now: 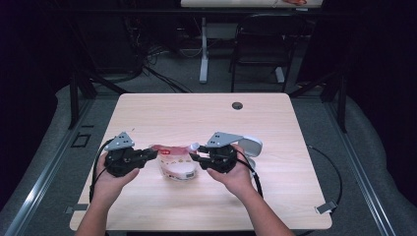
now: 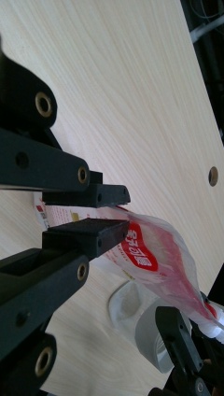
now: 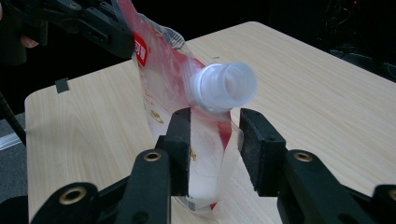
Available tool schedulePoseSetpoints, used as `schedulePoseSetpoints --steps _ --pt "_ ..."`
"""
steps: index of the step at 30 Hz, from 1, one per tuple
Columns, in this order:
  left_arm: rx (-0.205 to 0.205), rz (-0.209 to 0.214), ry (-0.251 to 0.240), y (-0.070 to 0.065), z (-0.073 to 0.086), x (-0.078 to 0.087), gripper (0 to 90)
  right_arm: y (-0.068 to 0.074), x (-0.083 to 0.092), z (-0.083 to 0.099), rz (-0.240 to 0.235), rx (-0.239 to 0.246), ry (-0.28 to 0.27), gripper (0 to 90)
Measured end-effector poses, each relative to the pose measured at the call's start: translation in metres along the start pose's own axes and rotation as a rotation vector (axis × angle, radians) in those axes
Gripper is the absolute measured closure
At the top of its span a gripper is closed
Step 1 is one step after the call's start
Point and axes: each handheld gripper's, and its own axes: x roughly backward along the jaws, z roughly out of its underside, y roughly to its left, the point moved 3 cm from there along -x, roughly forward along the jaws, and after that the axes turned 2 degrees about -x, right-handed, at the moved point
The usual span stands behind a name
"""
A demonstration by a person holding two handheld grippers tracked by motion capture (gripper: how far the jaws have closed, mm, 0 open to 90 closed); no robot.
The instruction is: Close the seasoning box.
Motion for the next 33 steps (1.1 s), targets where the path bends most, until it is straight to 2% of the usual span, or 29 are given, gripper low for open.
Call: schedulePoseSetpoints --steps 6,19,33 --pt "-0.008 0.006 -0.009 -0.002 -0.001 0.002 89.5 0.003 0.001 0.001 0.007 0.018 -0.007 69.0" --pt "-0.020 0.013 -0.004 -0.006 -0.003 0.003 90.0 0.006 0.006 0.004 0.007 0.023 -0.017 70.8" --pt "-0.043 0.065 -0.010 -0.031 -0.009 -0.004 90.0 0.006 0.032 0.016 0.034 0.033 -0.011 70.8"
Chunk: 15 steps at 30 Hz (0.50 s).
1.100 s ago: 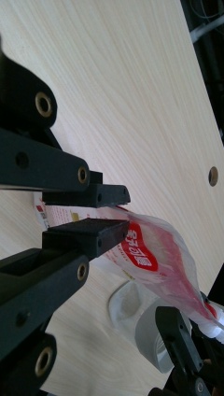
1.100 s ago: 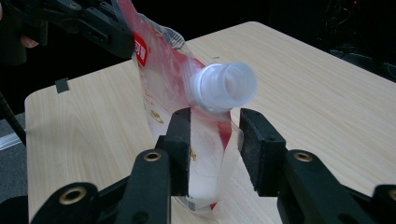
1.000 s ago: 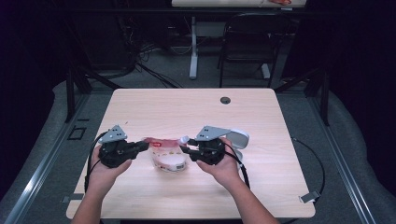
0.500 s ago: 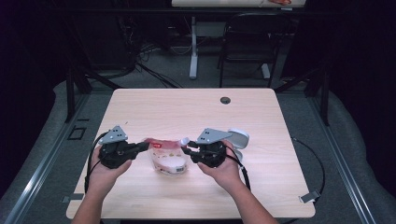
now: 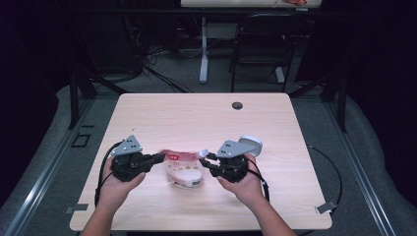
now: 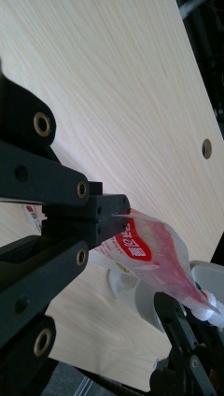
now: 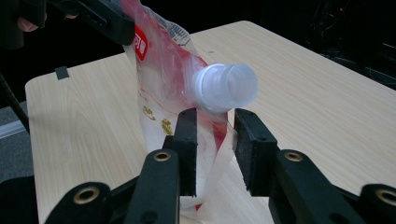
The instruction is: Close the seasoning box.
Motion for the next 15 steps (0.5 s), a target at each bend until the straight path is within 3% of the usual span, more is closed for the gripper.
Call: schedulePoseSetpoints --steps 15 --pt "-0.021 0.033 -0.006 -0.019 -0.004 -0.012 90.0 -0.002 0.025 0.013 0.035 0.005 0.003 70.7"
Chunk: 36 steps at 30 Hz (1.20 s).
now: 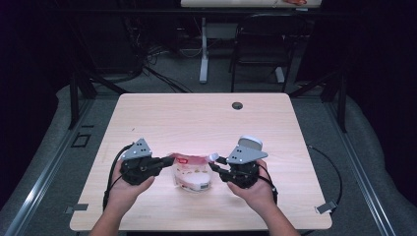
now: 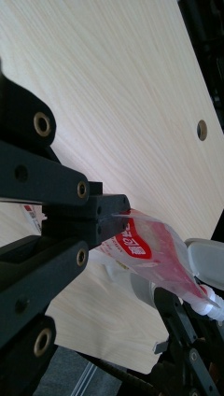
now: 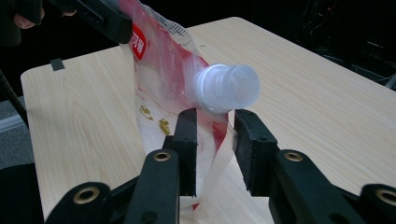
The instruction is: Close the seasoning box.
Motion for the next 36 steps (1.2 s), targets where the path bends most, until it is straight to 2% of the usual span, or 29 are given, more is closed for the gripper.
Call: schedulePoseSetpoints --steps 3,8,13,21,26,31,36 --pt "0.008 0.017 -0.010 0.000 0.001 -0.001 90.0 -0.001 0.001 0.002 -0.003 0.003 0.000 70.5" --pt "0.010 0.017 -0.008 0.000 0.002 0.000 90.0 -0.001 0.002 0.003 -0.016 0.001 0.002 70.3" --pt "0.029 0.030 -0.008 0.003 0.005 0.003 85.9 0.000 0.003 0.002 -0.024 0.016 -0.005 69.3" --pt "0.039 0.035 -0.009 0.006 0.006 0.005 80.3 -0.001 0.012 -0.006 -0.042 0.010 -0.020 66.1" --pt "0.031 0.015 0.012 0.006 0.006 0.007 77.0 -0.001 0.017 -0.009 -0.048 0.008 -0.017 61.1" --pt "0.030 0.015 0.029 0.007 0.007 0.009 73.2 -0.001 0.024 -0.014 -0.060 0.008 -0.021 58.6" --pt "0.039 0.012 0.019 0.008 0.006 0.013 68.1 0.000 0.031 -0.021 -0.060 0.023 -0.017 56.6"
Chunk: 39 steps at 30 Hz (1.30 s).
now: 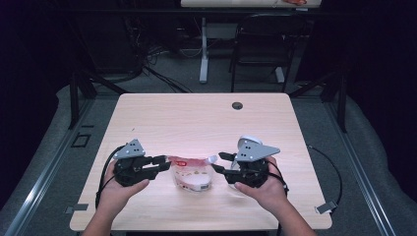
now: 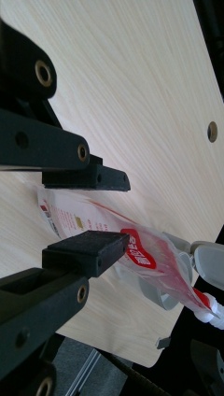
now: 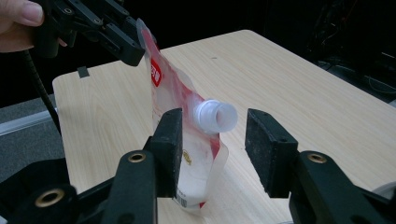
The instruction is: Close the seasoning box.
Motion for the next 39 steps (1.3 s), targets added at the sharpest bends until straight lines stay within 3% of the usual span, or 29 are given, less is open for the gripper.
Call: schedulePoseSetpoints --steps 11,14,23,39 --pt "0.016 0.011 0.019 0.004 0.002 0.004 61.3 0.001 0.002 -0.021 0.005 0.055 0.021 53.8" --pt "0.027 0.031 0.013 0.005 0.002 0.006 58.9 0.002 -0.001 -0.025 0.001 0.068 0.032 55.4" --pt "0.001 -0.012 0.009 0.010 0.002 0.016 55.7 0.010 -0.012 -0.041 -0.026 0.119 0.068 61.3" --pt "0.025 -0.024 -0.002 0.017 0.006 0.023 57.6 0.021 -0.045 -0.056 -0.077 0.151 0.149 64.1"
